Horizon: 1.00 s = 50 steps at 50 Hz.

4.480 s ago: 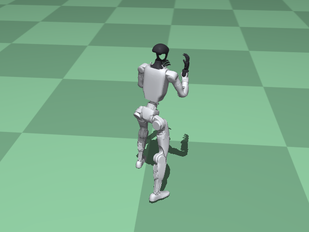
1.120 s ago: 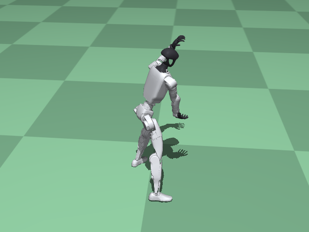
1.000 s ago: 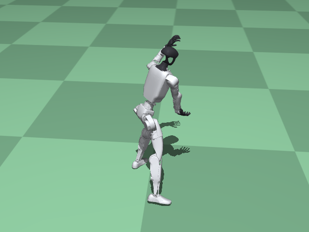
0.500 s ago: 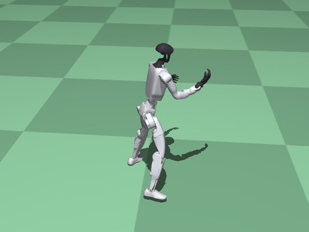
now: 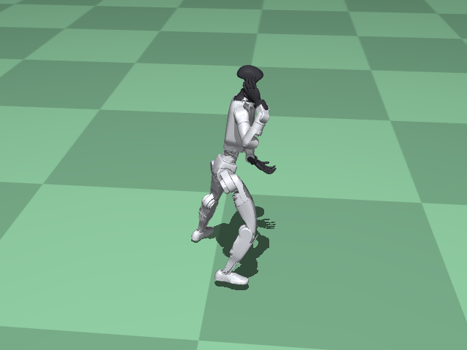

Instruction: Kungfu

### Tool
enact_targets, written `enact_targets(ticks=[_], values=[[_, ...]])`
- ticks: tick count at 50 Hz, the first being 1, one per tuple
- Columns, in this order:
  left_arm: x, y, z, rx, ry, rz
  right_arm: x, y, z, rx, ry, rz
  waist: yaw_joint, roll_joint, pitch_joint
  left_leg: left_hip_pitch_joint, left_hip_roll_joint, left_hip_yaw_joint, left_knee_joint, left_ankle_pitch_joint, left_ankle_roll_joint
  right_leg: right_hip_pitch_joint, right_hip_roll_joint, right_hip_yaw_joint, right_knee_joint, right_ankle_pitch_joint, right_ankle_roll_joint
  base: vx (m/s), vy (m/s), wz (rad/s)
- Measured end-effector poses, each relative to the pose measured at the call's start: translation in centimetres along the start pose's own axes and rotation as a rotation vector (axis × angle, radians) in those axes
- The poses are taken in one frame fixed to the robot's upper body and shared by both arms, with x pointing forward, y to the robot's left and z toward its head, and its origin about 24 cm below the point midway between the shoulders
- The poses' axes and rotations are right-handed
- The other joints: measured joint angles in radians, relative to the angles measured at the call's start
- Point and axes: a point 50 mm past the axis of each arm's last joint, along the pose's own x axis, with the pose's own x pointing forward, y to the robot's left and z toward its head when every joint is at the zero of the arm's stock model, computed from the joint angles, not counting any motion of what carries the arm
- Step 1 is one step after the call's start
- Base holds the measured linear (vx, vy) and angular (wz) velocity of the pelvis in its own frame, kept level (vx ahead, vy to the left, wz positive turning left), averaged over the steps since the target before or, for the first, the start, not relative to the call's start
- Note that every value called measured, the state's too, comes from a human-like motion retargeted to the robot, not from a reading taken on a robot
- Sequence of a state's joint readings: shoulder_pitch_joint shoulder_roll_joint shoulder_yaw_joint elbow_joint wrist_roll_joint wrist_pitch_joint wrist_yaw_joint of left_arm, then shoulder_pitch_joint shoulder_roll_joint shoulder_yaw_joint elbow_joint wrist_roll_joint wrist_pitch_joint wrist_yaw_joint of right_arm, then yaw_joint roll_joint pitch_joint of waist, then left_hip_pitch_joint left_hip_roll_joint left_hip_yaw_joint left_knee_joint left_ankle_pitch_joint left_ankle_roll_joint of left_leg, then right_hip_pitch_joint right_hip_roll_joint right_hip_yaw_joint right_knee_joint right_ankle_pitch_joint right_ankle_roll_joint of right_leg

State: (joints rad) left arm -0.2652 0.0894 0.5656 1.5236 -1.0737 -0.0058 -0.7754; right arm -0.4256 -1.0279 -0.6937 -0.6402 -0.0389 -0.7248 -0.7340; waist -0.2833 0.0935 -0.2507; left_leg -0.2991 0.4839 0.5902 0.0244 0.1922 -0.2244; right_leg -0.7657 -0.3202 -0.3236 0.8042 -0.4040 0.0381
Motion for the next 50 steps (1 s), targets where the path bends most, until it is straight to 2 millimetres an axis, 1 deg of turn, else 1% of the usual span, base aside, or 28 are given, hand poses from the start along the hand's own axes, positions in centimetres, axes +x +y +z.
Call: enact_targets(ticks=[4,7,10,13,16,18,20,22,23,25,27,28,30,32,33,34,35,37,38,40,42,45,48,50], values=[[1.0,-1.5,0.1,0.013,0.017,-0.095,-0.2,0.0,0.0,0.090,0.054,0.005,0.001,0.014,0.007,0.006,-0.007,0.002,-0.005,-0.023,-0.032,-0.015,-0.003,0.017,0.003,0.011,0.003,-0.05,0.14,-0.11],[1.3,-2.0,0.3,0.047,0.031,-0.121,-0.2,-0.2,0.0,0.134,0.078,0.024,-0.006,0.019,0.010,-0.003,-0.028,-0.013,-0.010,-0.033,-0.037,-0.018,-0.020,0.032,-0.009,0.030,0.016,-0.03,0.18,0.21],[1.1,-1.7,0.7,0.080,0.038,-0.117,-0.5,-0.5,-0.2,0.079,0.082,0.043,-0.006,0.013,0.009,-0.007,-0.038,-0.017,-0.010,-0.039,-0.037,-0.007,-0.030,0.036,-0.032,0.049,0.029,0.01,0.10,0.14],[0.6,-1.1,1.1,0.101,0.032,-0.096,-1.0,-0.7,-0.6,0.014,0.100,0.026,0.010,0.006,0.008,-0.003,-0.036,-0.015,-0.008,-0.047,-0.037,0.009,-0.031,0.026,-0.063,0.069,0.040,0.05,0.05,-0.07],[-0.3,-0.1,1.7,0.134,0.033,-0.067,-1.2,-0.8,-0.8,0.032,0.124,0.008,0.035,-0.015,-0.004,-0.004,-0.062,-0.028,-0.006,-0.071,-0.028,-0.008,-0.044,0.032,-0.091,0.099,0.051,0.02,0.12,-0.34],[-1.1,0.8,2.1,0.174,0.046,-0.038,-1.3,-0.8,-0.9,0.067,0.139,0.002,0.052,-0.031,-0.007,0.000,-0.089,-0.063,0.002,-0.123,-0.033,-0.027,-0.056,0.038,-0.109,0.127,0.059,-0.04,0.21,-0.61],[-2.0,1.8,2.6,0.223,0.069,0.002,-1.4,-0.6,-1.0,0.092,0.146,-0.005,0.057,-0.059,-0.013,-0.012,-0.167,-0.132,0.018,-0.212,-0.037,-0.069,-0.101,0.063,-0.135,0.175,0.081,-0.12,0.34,-0.60],[-3.2,3.0,3.1,0.283,0.090,0.067,-1.7,-0.3,-1.4,0.096,0.153,-0.010,0.056,-0.092,-0.015,-0.030,-0.265,-0.250,0.050,-0.288,-0.037,-0.118,-0.131,0.133,-0.168,0.227,0.119,-0.12,0.39,-0.80],[-3.8,3.7,3.4,0.315,0.099,0.107,-1.9,0.0,-1.7,0.090,0.155,-0.008,0.060,-0.101,-0.010,-0.032,-0.300,-0.322,0.070,-0.317,-0.037,-0.132,-0.131,0.160,-0.186,0.249,0.137,-0.09,0.32,-1.29],[-5.1,4.9,3.8,0.384,0.115,0.192,-2.2,0.5,-2.6,0.076,0.168,0.000,0.087,-0.103,0.016,-0.009,-0.330,-0.424,0.092,-0.343,-0.037,-0.140,-0.090,0.195,-0.228,0.290,0.158,-0.10,0.26,-1.82],[-6.4,6.0,4.4,0.451,0.125,0.273,-2.7,1.0,-3.7,0.077,0.197,0.000,0.101,-0.112,0.039,0.022,-0.319,-0.313,0.087,-0.357,-0.037,-0.159,-0.056,0.236,-0.274,0.343,0.185,-0.15,0.22,-1.85],[-7.3,6.7,4.7,0.476,0.130,0.317,-3.1,1.3,-4.2,0.087,0.220,-0.001,0.093,-0.115,0.042,0.030,-0.315,-0.268,0.089,-0.366,-0.037,-0.167,-0.056,0.233,-0.291,0.367,0.202,-0.13,0.18,-1.34],[-9.2,8.1,5.1,0.504,0.144,0.398,-3.8,2.1,-5.2,0.118,0.264,0.006,0.038,-0.099,0.029,0.004,-0.318,-0.248,0.103,-0.369,-0.037,-0.192,-0.086,0.179,-0.325,0.413,0.223,-0.14,0.14,-0.73],[-10.7,9.1,5.3,0.530,0.174,0.469,-4.0,2.9,-6.0,0.125,0.264,0.050,-0.004,-0.069,0.028,-0.013,-0.317,-0.235,0.110,-0.366,-0.037,-0.203,-0.118,0.095,-0.353,0.426,0.219,-0.12,0.14,-0.61],[-11.4,9.5,5.3,0.552,0.194,0.506,-4.0,3.3,-6.5,0.110,0.257,0.087,-0.014,-0.060,0.036,0.001,-0.322,-0.225,0.112,-0.371,-0.037,-0.196,-0.142,0.057,-0.352,0.418,0.205,-0.04,0.15,-0.95],[-11.9,9.8,5.5,0.586,0.210,0.543,-4.1,3.6,-6.9,0.087,0.254,0.122,-0.010,-0.058,0.034,0.010,-0.326,-0.202,0.106,-0.369,-0.037,-0.190,-0.179,-0.049,-0.344,0.408,0.153,-0.02,0.09,-1.33],[-12.5,10.1,5.8,0.625,0.224,0.580,-4.1,3.8,-7.4,0.059,0.252,0.156,0.001,-0.060,0.027,0.017,-0.329,-0.172,0.097,-0.363,-0.037,-0.185,-0.224,-0.187,-0.335,0.397,0.081,0.01,-0.05,-1.34],[-13.9,10.7,7.0,0.733,0.260,0.649,-4.5,4.1,-8.1,0.015,0.249,0.209,-0.005,-0.069,-0.002,0.028,-0.346,-0.140,0.077,-0.341,-0.037,-0.211,-0.227,-0.201,-0.311,0.391,0.032,0.10,-0.17,-0.93],[-14.6,10.9,7.7,0.786,0.284,0.677,-4.7,4.2,-8.3,0.001,0.246,0.235,-0.010,-0.073,-0.020,0.033,-0.356,-0.130,0.069,-0.325,-0.037,-0.235,-0.220,-0.179,-0.287,0.388,0.022,0.17,-0.28,-0.65],[-15.7,11.2,8.8,0.881,0.342,0.718,-5.0,4.6,-8.8,-0.025,0.228,0.293,-0.024,-0.073,-0.035,0.047,-0.368,-0.109,0.055,-0.278,-0.037,-0.276,-0.214,-0.141,-0.272,0.422,-0.004,0.15,-0.40,-0.44],[-16.4,11.3,9.6,0.954,0.386,0.745,-4.8,4.9,-9.1,-0.049,0.201,0.350,-0.050,-0.063,-0.043,0.062,-0.365,-0.075,0.045,-0.205,-0.037,-0.284,-0.229,-0.158,-0.232,0.414,-0.031,0.09,-0.29,-0.20],[-18.0,11.5,11.2,1.051,0.438,0.795,-4.9,5.5,-9.2,-0.075,0.139,0.470,-0.100,-0.053,-0.074,0.085,-0.347,-0.064,0.049,-0.046,-0.037,-0.288,-0.201,-0.130,-0.167,0.328,-0.064,0.26,-0.58,-0.10],[-19.1,11.3,13.1,1.163,0.456,0.865,-5.9,6.6,-9.4,-0.142,0.040,0.659,-0.112,-0.080,-0.108,0.136,-0.294,-0.054,0.068,0.174,-0.037,-0.260,-0.115,-0.075,-0.126,0.218,-0.093,0.42,-0.99,-0.69],[-19.3,11.0,14.2,1.240,0.449,0.902,-6.7,7.3,-9.6,-0.198,-0.051,0.790,-0.099,-0.102,-0.122,0.182,-0.225,-0.070,0.110,0.311,-0.037,-0.204,-0.025,-0.054,-0.122,0.145,-0.115,0.52,-1.09,-1.42]])
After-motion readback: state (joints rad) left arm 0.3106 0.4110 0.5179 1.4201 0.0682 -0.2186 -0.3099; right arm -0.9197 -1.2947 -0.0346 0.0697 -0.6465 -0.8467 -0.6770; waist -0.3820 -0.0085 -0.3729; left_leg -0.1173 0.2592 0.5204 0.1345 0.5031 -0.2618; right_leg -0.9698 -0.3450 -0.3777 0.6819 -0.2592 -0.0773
